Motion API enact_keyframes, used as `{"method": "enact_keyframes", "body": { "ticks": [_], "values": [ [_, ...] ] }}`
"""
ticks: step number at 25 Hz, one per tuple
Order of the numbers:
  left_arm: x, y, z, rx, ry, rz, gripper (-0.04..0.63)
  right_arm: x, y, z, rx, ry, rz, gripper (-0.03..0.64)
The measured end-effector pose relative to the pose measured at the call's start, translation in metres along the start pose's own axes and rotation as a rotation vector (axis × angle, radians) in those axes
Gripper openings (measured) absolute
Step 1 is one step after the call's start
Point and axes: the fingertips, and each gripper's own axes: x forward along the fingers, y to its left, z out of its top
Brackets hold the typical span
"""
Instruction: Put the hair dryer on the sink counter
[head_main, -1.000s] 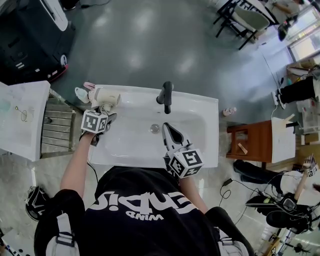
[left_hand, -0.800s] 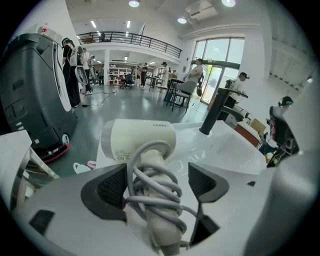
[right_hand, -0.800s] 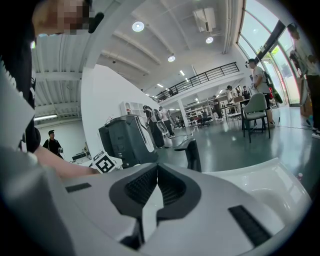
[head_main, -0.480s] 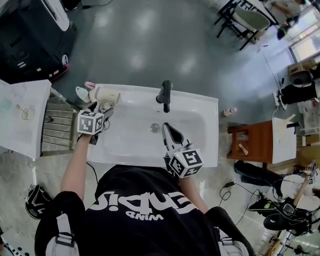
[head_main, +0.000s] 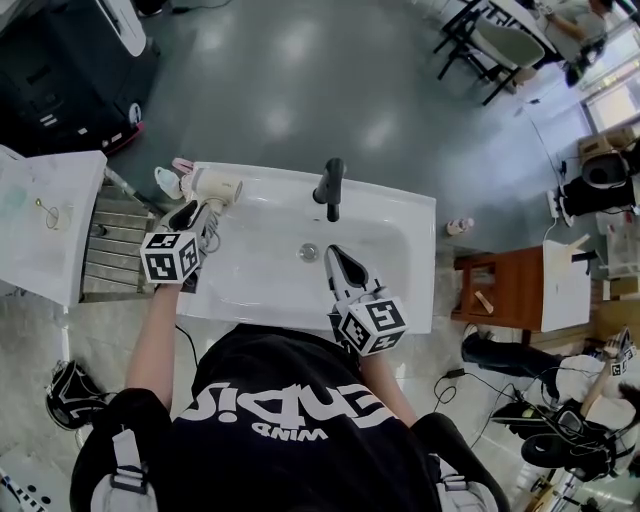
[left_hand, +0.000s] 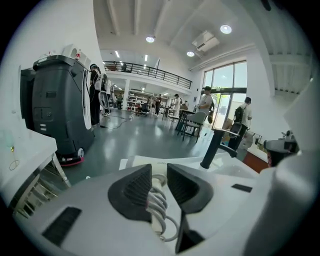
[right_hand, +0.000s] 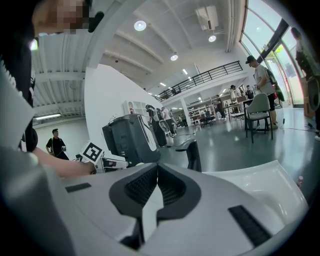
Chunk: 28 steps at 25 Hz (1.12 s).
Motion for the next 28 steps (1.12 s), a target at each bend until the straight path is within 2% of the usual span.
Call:
{"method": "enact_keyframes", "body": {
  "ticks": [2, 5, 10, 16, 21, 24, 28],
  "values": [
    [-0.007, -0.005, 0.003, -0.026, -0.012, -0.011, 0.064, -0.002, 0.001, 0.0, -0.002, 0.002, -0.001, 0.018],
    [-0.015, -0.015, 0.007, -0.075, -0.029, -0.043, 0.02, -0.005, 0.003, -0.002, -0.004, 0.008, -0.002, 0.018],
    [-0.031, -0.05, 0.011, -0.146, -0.06, -0.155, 0.019, -0.014, 0.008, -0.007, -0.004, 0.015, 0.005, 0.018],
    [-0.052, -0.111, 0.012, -0.129, -0.079, -0.279, 0.018, -0.028, 0.009, -0.012, -0.013, 0.024, 0.022, 0.018],
    [-0.07, -0.154, 0.01, -0.078, -0.094, -0.367, 0.018, -0.04, 0.018, -0.017, -0.035, 0.024, 0.056, 0.018],
    [-0.077, -0.179, 0.008, -0.084, -0.107, -0.418, 0.018, -0.052, 0.02, -0.015, -0.046, -0.001, 0.065, 0.018],
    [-0.089, -0.208, 0.009, -0.052, -0.127, -0.464, 0.018, -0.066, 0.021, -0.011, -0.042, -0.034, 0.073, 0.018]
  ]
}}
